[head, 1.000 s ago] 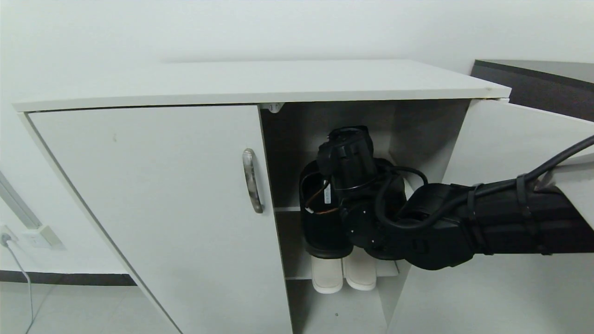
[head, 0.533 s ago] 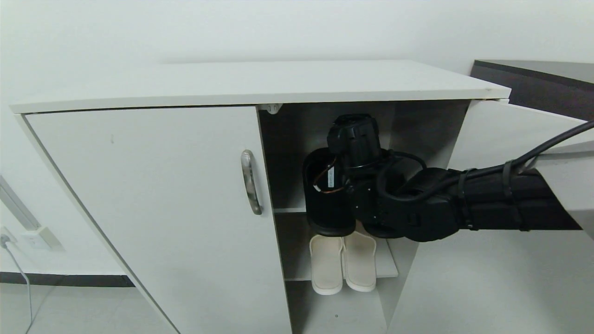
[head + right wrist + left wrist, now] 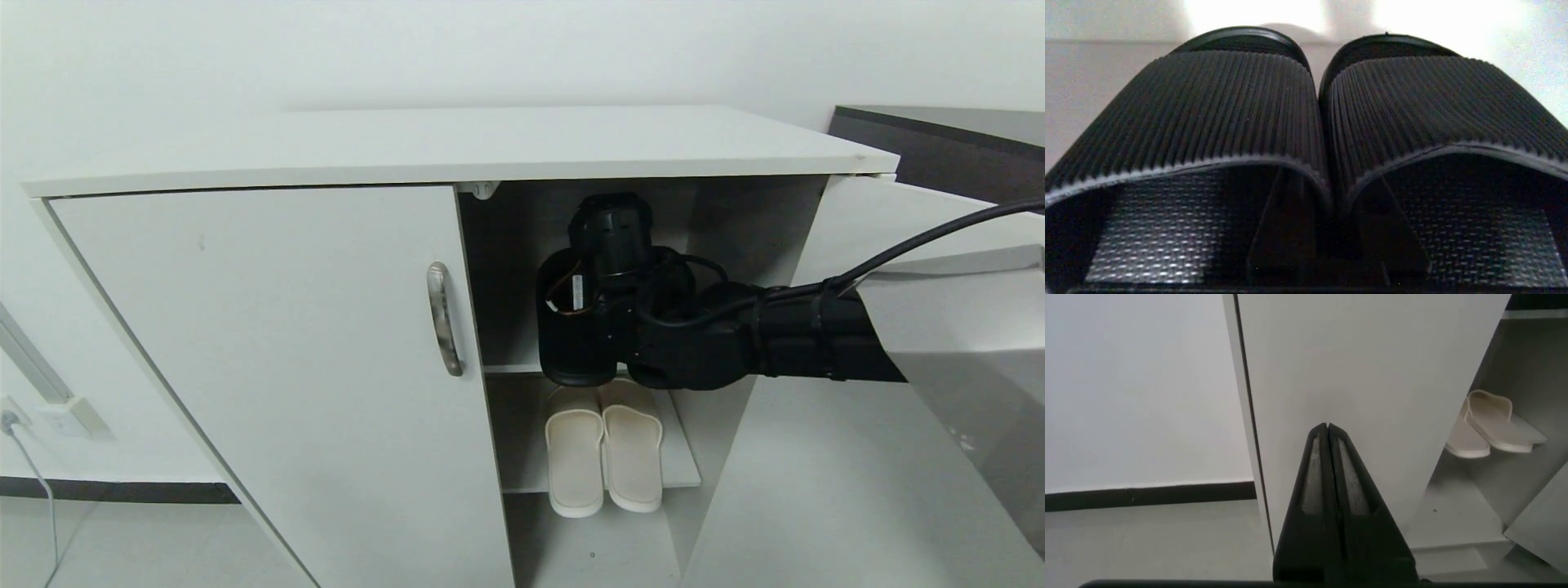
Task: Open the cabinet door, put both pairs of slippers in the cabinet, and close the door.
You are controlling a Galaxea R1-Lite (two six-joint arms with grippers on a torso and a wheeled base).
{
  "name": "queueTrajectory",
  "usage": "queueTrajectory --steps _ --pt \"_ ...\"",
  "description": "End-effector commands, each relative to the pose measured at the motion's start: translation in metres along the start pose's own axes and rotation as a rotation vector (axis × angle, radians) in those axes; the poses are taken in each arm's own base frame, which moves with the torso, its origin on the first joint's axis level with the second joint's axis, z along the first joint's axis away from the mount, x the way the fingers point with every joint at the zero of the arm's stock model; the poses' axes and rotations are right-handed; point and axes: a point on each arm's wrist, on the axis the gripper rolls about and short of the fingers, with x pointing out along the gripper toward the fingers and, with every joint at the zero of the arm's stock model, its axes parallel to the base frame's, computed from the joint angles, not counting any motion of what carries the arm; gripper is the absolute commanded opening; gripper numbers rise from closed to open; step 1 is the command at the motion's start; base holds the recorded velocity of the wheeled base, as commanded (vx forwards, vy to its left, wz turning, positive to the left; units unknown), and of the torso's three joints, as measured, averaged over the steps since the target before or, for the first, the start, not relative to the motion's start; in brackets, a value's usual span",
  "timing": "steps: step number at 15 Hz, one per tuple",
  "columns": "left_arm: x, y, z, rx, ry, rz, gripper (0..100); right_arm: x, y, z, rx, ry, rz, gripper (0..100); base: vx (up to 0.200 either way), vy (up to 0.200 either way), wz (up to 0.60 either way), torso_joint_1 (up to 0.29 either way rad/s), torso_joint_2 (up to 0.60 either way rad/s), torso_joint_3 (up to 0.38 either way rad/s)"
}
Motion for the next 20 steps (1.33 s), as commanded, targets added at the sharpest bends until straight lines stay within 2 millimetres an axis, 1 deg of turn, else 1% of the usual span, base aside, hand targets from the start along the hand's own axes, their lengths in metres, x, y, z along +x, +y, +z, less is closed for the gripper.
queueTrajectory --steps 1,6,7,9,11,13,14,15,17,19,20 --pt "0.000 0.000 0.000 0.000 0.001 0.000 0 0.007 0.001 -0.005 -0.004 0.006 -0.009 0 0.000 0.000 0.00 0.000 0.00 0.000" --pt "0.000 0.000 0.000 -0.007 0.001 0.013 0 0.009 0.001 -0.008 -0.010 0.011 -0.012 0 0.000 0.000 0.00 0.000 0.00 0.000" --pt "0.000 0.000 0.000 -0.007 0.001 0.013 0 0.009 0.001 -0.009 -0.011 0.012 -0.012 100 0.000 0.000 0.00 0.000 0.00 0.000" --pt "0.000 0.000 0.000 -0.007 0.001 0.013 0 0.009 0.000 -0.009 -0.014 0.016 -0.012 100 0.000 0.000 0.00 0.000 0.00 0.000" --pt "0.000 0.000 0.000 -0.007 0.001 0.013 0 0.001 -0.001 -0.009 -0.021 0.021 -0.004 100 0.000 0.000 0.00 0.000 0.00 0.000" --pt "0.000 0.000 0.000 -0.007 0.001 0.013 0 -0.013 -0.004 -0.004 -0.023 0.021 0.009 100 0.000 0.000 0.00 0.000 0.00 0.000" --pt "0.000 0.000 0.000 -0.007 0.001 0.013 0 -0.013 -0.004 -0.004 -0.023 0.021 0.009 100 0.000 0.000 0.00 0.000 0.00 0.000" --pt "0.000 0.000 0.000 -0.007 0.001 0.013 0 -0.043 -0.011 0.001 -0.036 0.031 0.041 100 0.000 0.000 0.00 0.000 0.00 0.000" --pt "0.000 0.000 0.000 -0.007 0.001 0.013 0 -0.071 -0.017 -0.001 -0.056 0.044 0.077 100 0.000 0.000 0.00 0.000 0.00 0.000" --pt "0.000 0.000 0.000 -0.007 0.001 0.013 0 -0.095 -0.022 -0.009 -0.059 0.045 0.120 100 0.000 0.000 0.00 0.000 0.00 0.000" --pt "0.000 0.000 0.000 -0.005 0.001 0.013 0 -0.111 -0.028 -0.012 -0.049 0.037 0.147 100 0.000 0.000 0.00 0.000 0.00 0.000"
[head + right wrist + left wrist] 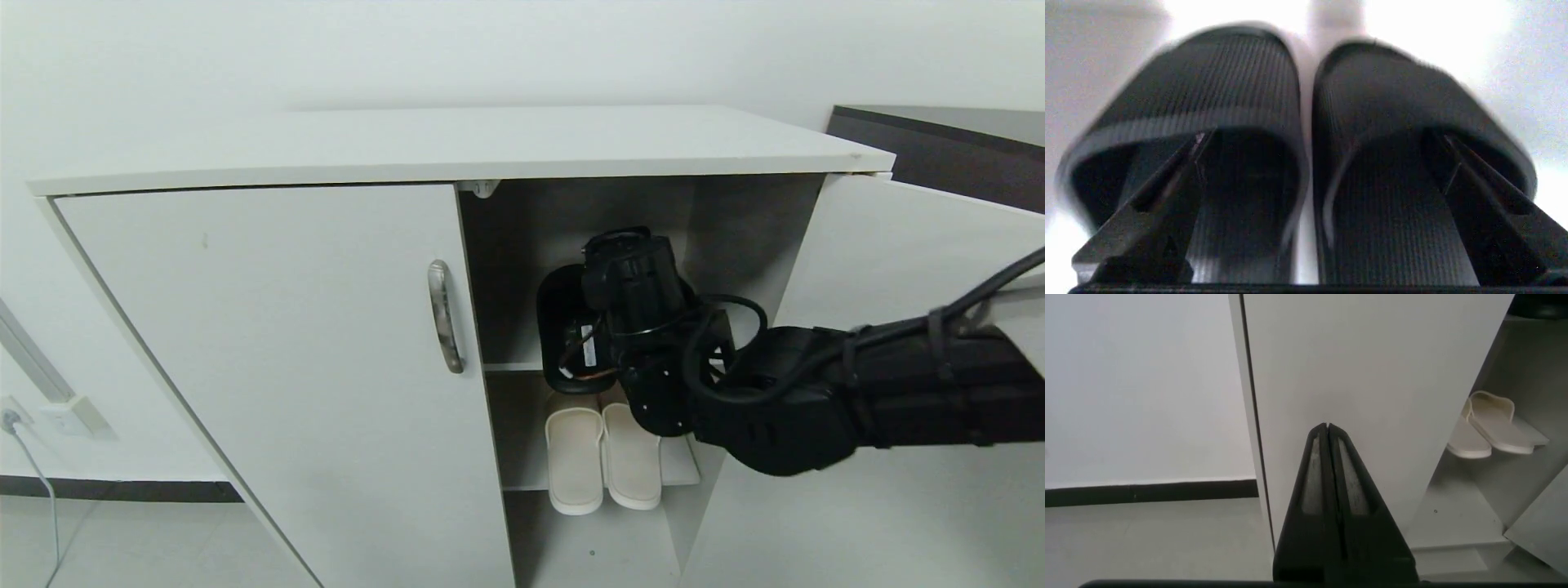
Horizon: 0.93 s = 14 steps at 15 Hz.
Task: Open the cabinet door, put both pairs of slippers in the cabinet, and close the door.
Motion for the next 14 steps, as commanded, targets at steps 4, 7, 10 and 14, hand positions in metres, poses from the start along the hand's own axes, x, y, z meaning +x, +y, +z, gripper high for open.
queueTrajectory --steps 4,7,10,14 --pt "0.000 0.000 0.000 0.004 0.001 -0.004 0 -0.075 -0.035 -0.015 0.059 -0.072 0.250 100 0.000 0.000 0.00 0.000 0.00 0.000" --pt "0.000 0.000 0.000 0.007 0.001 -0.004 0 -0.088 -0.050 -0.031 0.055 -0.114 0.391 100 0.000 0.000 0.00 0.000 0.00 0.000" --pt "0.000 0.000 0.000 0.010 0.001 -0.006 0 -0.089 -0.052 -0.034 0.024 -0.132 0.397 100 0.000 0.000 0.00 0.000 0.00 0.000" --pt "0.000 0.000 0.000 0.007 0.001 -0.006 0 -0.089 -0.054 -0.038 0.015 -0.124 0.396 0 0.000 0.000 0.00 0.000 0.00 0.000"
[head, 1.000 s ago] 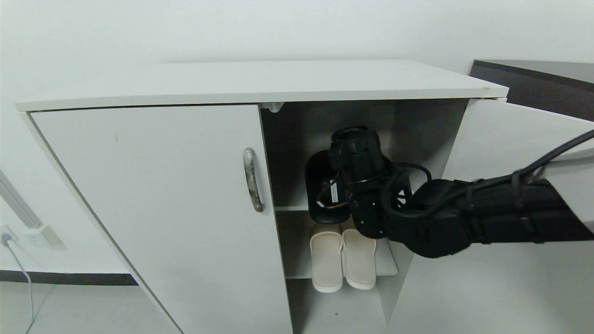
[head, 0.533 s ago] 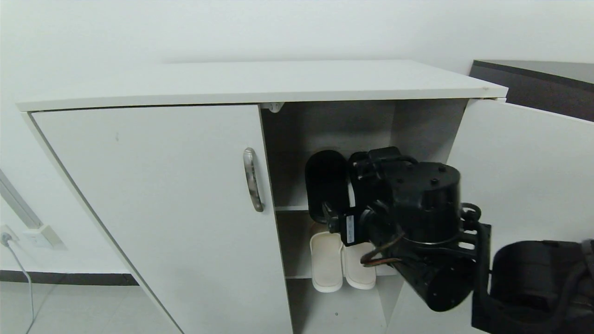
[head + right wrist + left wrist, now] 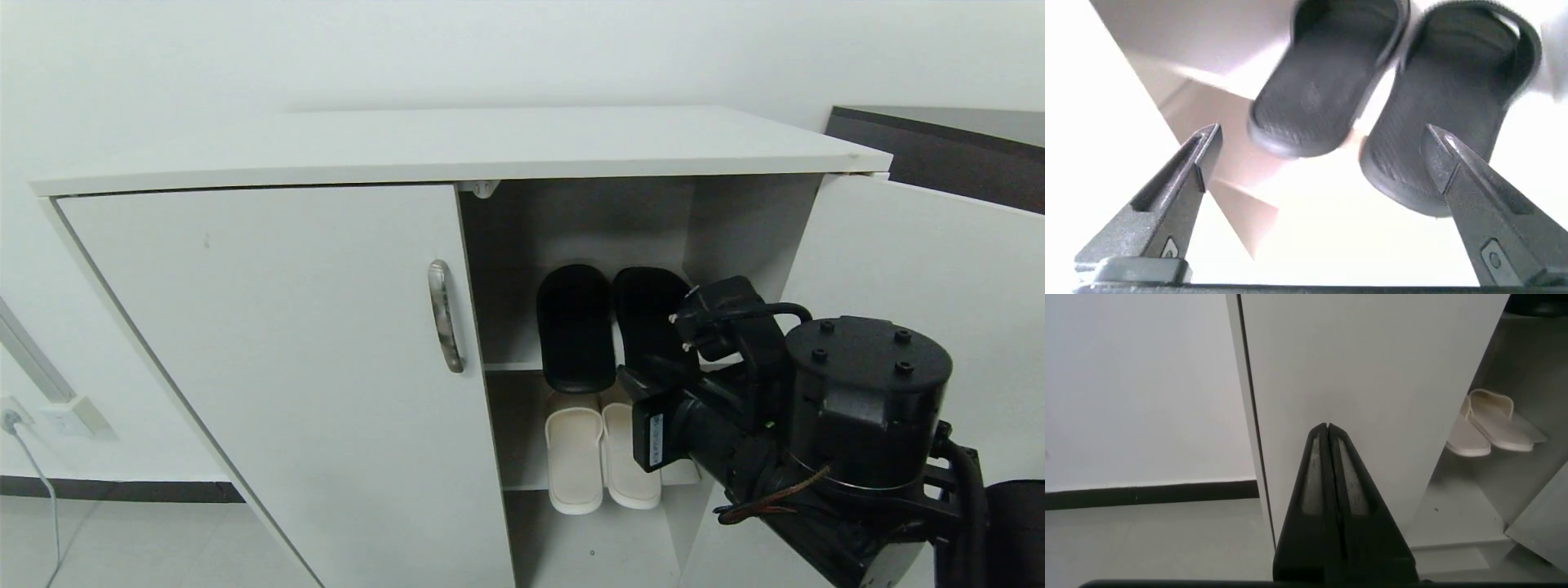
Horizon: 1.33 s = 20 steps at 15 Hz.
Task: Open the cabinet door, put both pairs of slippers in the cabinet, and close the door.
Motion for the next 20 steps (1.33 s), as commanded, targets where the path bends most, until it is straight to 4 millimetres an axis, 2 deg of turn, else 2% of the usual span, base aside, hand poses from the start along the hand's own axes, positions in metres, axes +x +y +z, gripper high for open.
queueTrajectory --steps 1,9,20 --pt "0.000 0.000 0.000 -0.001 0.001 0.000 0 -0.001 -0.001 -0.002 -0.004 0.007 0.001 0 0.000 0.000 0.00 0.000 0.00 0.000" --pt "0.000 0.000 0.000 -0.004 0.001 0.000 0 0.000 -0.001 -0.014 -0.025 0.048 -0.003 0 0.000 0.000 0.00 0.000 0.00 0.000" --pt "0.000 0.000 0.000 -0.002 0.001 0.000 0 0.002 -0.001 -0.024 -0.042 0.079 -0.004 0 -0.200 0.000 0.00 0.002 0.00 0.002"
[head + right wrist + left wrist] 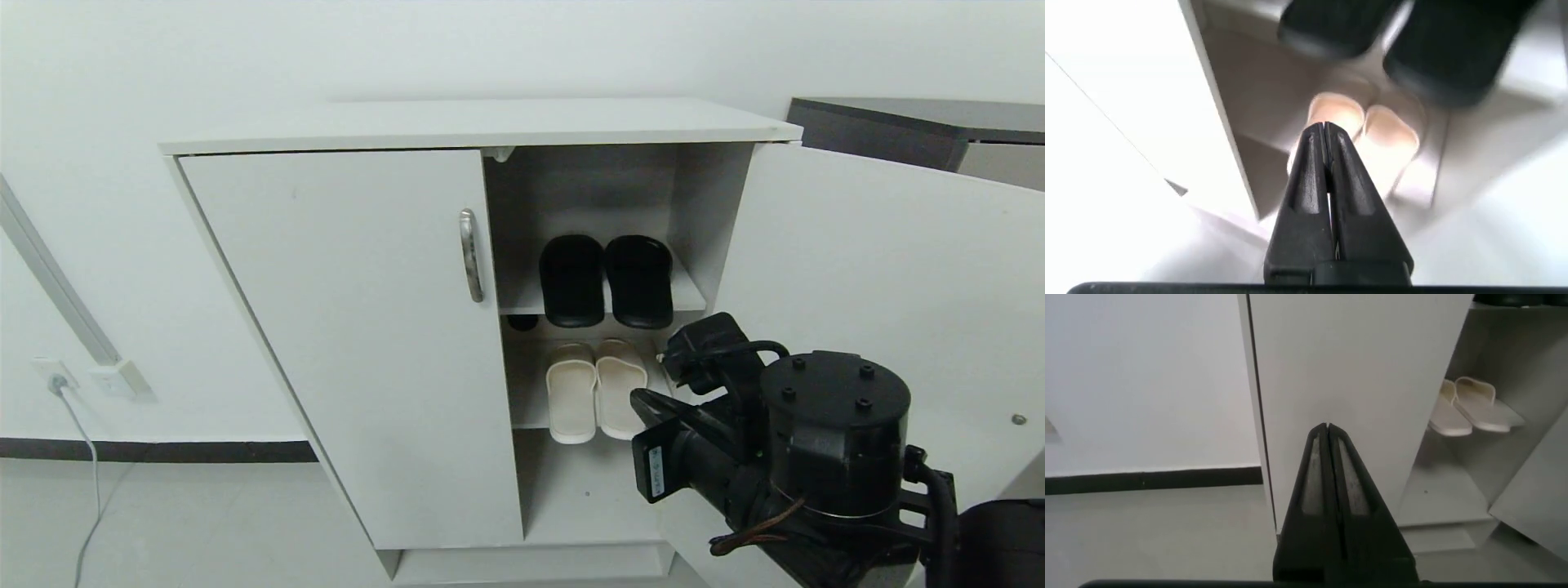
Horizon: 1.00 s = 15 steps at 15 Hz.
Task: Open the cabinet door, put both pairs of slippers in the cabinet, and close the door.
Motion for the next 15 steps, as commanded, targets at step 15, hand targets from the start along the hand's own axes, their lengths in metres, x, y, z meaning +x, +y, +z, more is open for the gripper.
queueTrajectory --steps 15 --pt "0.000 0.000 0.000 -0.001 0.000 0.001 0 0.007 -0.002 -0.019 -0.031 0.046 -0.008 0 -0.107 0.000 0.00 0.002 0.00 0.001"
